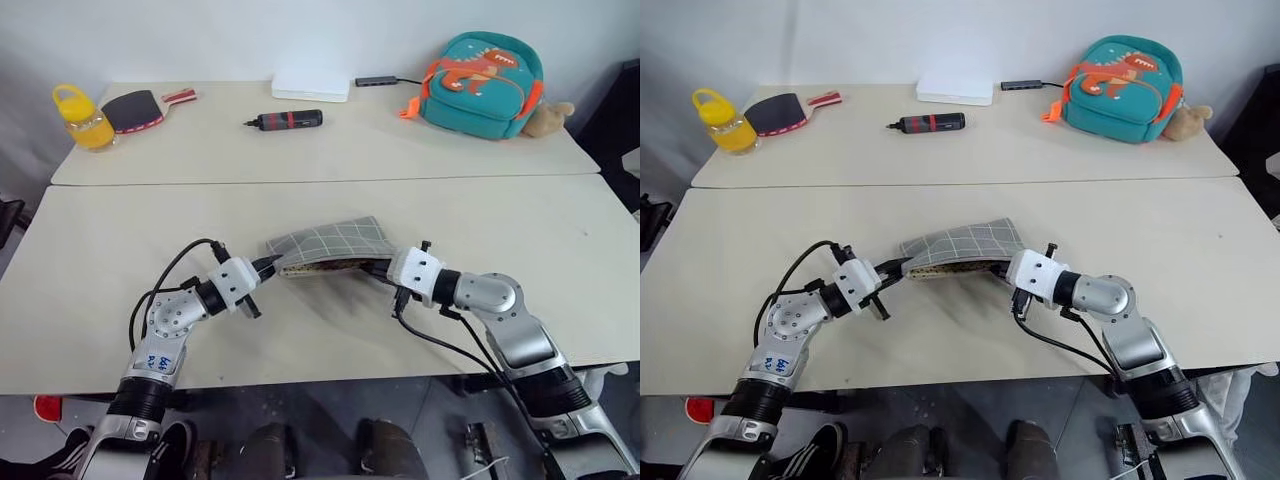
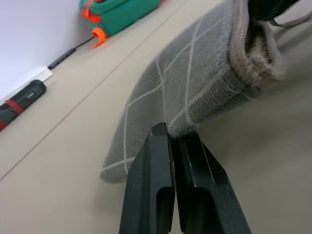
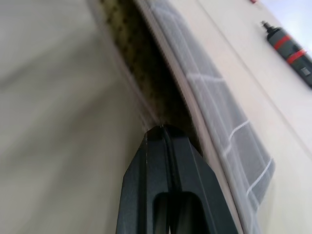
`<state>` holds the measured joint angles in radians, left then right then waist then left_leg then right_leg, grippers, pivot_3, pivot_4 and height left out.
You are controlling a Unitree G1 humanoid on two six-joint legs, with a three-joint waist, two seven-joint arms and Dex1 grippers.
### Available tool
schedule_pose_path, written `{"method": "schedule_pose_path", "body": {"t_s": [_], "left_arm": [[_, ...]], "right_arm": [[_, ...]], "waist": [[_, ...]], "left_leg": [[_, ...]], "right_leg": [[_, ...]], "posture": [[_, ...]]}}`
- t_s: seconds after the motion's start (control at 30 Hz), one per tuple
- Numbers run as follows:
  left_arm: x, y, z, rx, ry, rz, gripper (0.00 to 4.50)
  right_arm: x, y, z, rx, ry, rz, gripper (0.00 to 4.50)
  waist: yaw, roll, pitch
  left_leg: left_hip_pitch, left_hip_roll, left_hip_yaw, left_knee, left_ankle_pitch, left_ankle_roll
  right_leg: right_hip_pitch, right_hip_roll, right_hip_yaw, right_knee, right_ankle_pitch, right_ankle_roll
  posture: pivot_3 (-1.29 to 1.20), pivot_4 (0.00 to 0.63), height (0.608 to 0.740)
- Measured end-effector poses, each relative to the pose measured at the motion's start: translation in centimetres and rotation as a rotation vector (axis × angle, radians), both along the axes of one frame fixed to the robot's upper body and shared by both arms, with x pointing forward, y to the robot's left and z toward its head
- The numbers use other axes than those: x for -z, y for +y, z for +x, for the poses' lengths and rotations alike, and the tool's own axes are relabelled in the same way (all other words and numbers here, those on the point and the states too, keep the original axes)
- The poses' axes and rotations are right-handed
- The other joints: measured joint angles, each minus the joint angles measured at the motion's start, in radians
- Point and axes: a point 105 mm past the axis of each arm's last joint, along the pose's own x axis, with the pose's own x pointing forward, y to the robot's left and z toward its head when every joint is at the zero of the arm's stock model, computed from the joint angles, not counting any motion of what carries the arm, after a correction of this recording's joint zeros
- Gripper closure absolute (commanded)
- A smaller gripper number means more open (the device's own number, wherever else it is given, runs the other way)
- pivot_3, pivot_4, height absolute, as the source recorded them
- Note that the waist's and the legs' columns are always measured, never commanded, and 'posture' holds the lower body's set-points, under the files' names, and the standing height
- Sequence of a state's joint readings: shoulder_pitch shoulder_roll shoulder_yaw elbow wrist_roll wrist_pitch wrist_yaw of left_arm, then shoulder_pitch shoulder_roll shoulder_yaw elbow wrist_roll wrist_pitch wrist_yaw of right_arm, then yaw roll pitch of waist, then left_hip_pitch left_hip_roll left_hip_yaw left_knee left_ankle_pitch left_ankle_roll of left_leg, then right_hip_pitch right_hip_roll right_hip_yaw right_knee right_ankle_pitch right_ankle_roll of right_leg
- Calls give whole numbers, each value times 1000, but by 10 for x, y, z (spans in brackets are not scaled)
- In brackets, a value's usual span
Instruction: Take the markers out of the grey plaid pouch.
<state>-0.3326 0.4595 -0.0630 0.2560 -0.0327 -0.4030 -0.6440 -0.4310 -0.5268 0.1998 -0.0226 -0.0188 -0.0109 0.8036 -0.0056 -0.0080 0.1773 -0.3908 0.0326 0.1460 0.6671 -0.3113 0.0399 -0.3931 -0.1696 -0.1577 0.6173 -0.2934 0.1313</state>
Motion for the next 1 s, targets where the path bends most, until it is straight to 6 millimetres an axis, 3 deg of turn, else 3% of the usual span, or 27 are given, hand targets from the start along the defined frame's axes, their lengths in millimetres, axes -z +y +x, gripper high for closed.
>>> {"method": "schedule_pose_path", "body": {"t_s": [0.17,0.27,0.4,0.63,0.83,0.93,1.0], "left_arm": [[-3,-14,-4,46,24,2,4500],[-5,-19,-5,68,67,8,4500],[-15,-24,-3,76,108,-12,4500],[-23,-28,-1,82,158,-51,4500],[-26,-29,-2,91,213,-95,4500],[-25,-28,-2,91,270,-138,4500],[-26,-27,-2,92,309,-186,4500]], "right_arm": [[-1,10,5,-9,-90,-90,4469],[-1,2,10,-12,-180,-232,3896],[-12,-8,15,-10,-236,-315,2561],[-9,-8,14,-23,-241,-344,78],[-12,-7,16,-18,-225,-336,8],[-26,-6,16,-34,-201,-295,597],[-33,-5,12,-67,-170,-295,1288]], "waist": [[4,0,0],[2,0,0],[-1,0,0],[-1,0,0],[0,0,0],[0,0,0],[2,0,0]], "left_leg": [[0,0,0,0,0,0],[0,0,0,0,0,0],[0,1,0,0,0,0],[0,0,0,0,0,-1],[0,0,0,1,0,0],[0,1,0,1,0,0],[0,0,-1,1,0,0]], "right_leg": [[0,0,0,0,0,0],[0,0,0,0,0,0],[0,1,0,0,0,0],[0,1,0,0,0,0],[0,1,1,0,0,0],[0,1,0,0,0,0],[0,1,0,0,0,0]], "posture": [[0,150,740],[0,150,740],[0,150,740],[0,150,740],[0,150,740],[0,150,740],[0,150,740]]}}
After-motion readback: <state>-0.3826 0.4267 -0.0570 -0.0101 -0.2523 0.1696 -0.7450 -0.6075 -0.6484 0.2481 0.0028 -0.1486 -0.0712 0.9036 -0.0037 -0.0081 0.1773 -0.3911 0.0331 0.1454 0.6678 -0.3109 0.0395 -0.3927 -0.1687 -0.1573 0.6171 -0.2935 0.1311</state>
